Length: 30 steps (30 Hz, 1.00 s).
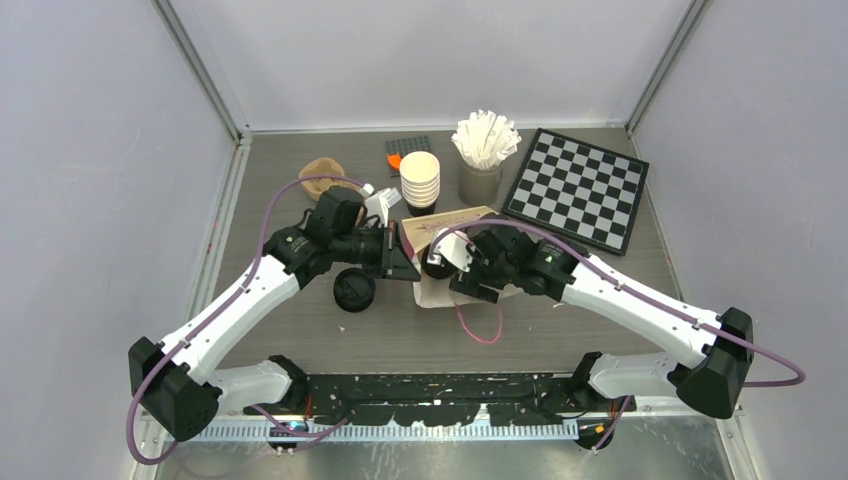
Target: Pack the takeout coffee
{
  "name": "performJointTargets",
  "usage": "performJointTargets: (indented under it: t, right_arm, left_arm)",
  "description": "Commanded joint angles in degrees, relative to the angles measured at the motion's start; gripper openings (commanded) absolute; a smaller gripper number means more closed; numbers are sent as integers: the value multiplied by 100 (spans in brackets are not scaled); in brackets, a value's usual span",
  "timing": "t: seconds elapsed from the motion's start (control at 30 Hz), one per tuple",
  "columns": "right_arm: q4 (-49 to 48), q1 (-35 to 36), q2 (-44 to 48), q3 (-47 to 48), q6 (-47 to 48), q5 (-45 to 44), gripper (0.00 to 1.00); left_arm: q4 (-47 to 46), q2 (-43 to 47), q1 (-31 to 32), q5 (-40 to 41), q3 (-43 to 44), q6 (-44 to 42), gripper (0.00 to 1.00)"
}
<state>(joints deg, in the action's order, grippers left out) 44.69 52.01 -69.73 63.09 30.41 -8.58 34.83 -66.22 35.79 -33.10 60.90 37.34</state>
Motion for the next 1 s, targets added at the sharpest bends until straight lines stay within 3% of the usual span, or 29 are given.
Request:
performJointTargets:
  t: [0.0,0.3,0.5,0.7,0.97]
  right_arm:
    - [-257,-31,123,289,-412,277,78]
    - [-483,-15,-216,525,-521,586,58]
    - [-1336,37,-293,215,-464,519,41]
    - [-2046,94,-542,17,-354,458,33]
    - [-2652,125,-678,-163,-411,440,31]
  left_arm:
    - [-209,45,23,-142,32,66,0]
    - [-239,57,24,-139,26,98,0]
    - [-265,65,22,-147,12,124,0]
    - [-249,85,22,-168,-19,146,0]
    - [-253,87,20,-167,-29,159,0]
